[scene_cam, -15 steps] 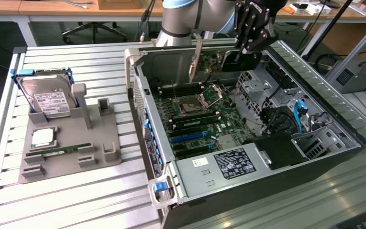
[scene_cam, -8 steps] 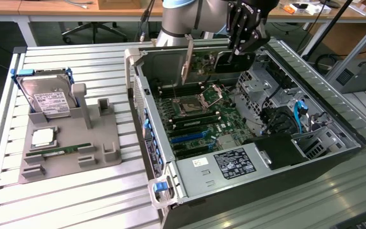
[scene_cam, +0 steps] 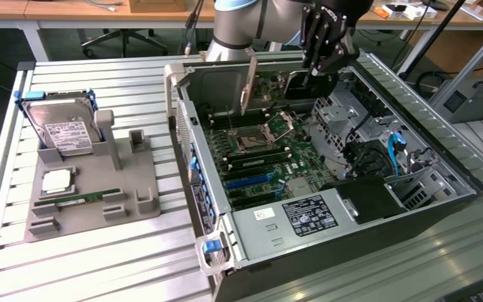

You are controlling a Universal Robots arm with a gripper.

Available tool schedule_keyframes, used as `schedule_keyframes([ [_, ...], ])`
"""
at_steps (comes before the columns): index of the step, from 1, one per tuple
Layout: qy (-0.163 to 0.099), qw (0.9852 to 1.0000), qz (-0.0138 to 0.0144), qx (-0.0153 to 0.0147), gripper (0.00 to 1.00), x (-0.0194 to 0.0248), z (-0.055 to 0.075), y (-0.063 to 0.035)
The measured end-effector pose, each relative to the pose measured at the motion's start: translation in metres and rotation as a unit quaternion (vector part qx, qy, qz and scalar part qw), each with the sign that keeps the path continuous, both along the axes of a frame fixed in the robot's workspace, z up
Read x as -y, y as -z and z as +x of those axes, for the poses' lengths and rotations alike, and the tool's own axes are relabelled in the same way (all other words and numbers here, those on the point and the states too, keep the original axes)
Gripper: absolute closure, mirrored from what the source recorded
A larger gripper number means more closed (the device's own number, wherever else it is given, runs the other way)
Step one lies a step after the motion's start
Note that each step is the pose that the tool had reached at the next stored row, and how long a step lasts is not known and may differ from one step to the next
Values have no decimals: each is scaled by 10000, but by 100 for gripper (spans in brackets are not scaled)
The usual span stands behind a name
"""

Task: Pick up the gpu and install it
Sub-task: 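Insert the gpu into the slot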

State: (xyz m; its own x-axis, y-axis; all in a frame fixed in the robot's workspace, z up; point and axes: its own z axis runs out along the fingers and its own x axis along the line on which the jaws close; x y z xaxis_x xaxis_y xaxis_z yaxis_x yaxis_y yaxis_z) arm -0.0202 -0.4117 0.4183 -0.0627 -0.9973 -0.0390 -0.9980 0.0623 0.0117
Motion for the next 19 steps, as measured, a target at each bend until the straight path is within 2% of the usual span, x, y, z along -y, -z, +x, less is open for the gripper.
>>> schedule_keyframes([
  [3,0,10000,1,0,73,93,-4,0],
  [9,0,10000,3,0,73,175,-22,0],
  [15,0,10000,4,0,73,180,-26,1],
  [19,0,10000,4,0,73,180,-26,60],
])
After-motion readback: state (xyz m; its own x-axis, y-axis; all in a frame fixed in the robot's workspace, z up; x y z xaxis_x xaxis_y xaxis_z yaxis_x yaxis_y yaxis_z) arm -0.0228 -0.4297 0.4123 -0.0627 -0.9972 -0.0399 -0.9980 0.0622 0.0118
